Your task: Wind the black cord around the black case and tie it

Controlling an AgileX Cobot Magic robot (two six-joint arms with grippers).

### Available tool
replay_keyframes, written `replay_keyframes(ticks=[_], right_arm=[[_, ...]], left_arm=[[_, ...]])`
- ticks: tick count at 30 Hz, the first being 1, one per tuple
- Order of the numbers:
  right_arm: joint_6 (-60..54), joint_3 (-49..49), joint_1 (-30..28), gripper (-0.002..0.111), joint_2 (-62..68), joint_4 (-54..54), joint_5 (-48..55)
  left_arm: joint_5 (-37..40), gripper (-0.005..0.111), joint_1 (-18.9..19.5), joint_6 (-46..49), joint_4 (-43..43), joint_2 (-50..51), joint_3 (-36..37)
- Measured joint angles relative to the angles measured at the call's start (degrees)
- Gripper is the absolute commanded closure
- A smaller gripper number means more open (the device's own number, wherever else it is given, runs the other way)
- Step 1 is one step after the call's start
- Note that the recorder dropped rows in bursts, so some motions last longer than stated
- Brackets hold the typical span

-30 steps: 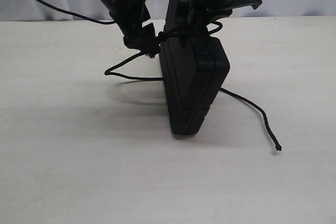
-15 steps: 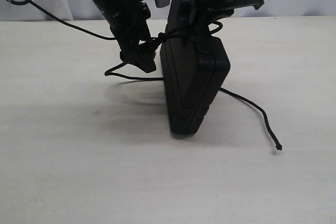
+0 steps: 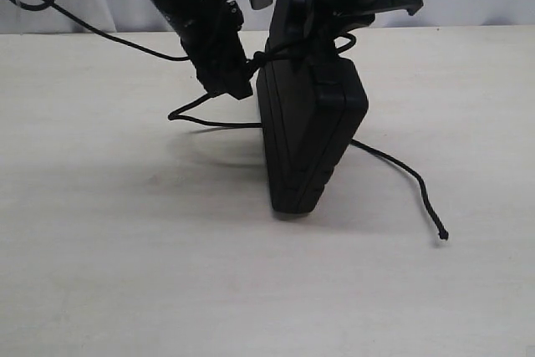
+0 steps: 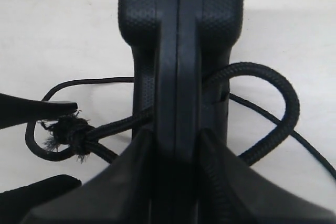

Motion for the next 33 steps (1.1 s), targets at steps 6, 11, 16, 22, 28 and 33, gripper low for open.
replay_keyframes(ticks=[6,11,16,22,28,33], right_arm=[[0.0,0.0,-0.4,0.104,0.0,-0.3,0.0],[0.0,0.0,-0.6,0.104,0.0,-1.1,-0.6],[0.0,0.0,-0.8,0.104,0.0,-1.2,-0.8],[-0.2,0.0,-0.4,0.104,0.0,-0.7,-1.4],[-0.3,0.0,-0.4,0.104,0.0,-0.4,-1.4],[-0.4,0.0,-0.4,0.104,0.1,0.0,-1.5]], left_arm=[[-2.8,0.094,0.0,1.3,-2.4,0.0,0.1],[-5.5,0.107,0.3,4.7,-7.1,0.3,0.5],[-8.7,0.107,0.6,9.3,-16.1,0.4,0.7],[-11.1,0.107,0.0,11.2,-19.7,0.4,0.6],[-11.3,0.105,0.0,11.6,-20.0,0.4,0.6],[-11.7,0.055,0.0,11.6,-19.1,0.4,0.6]])
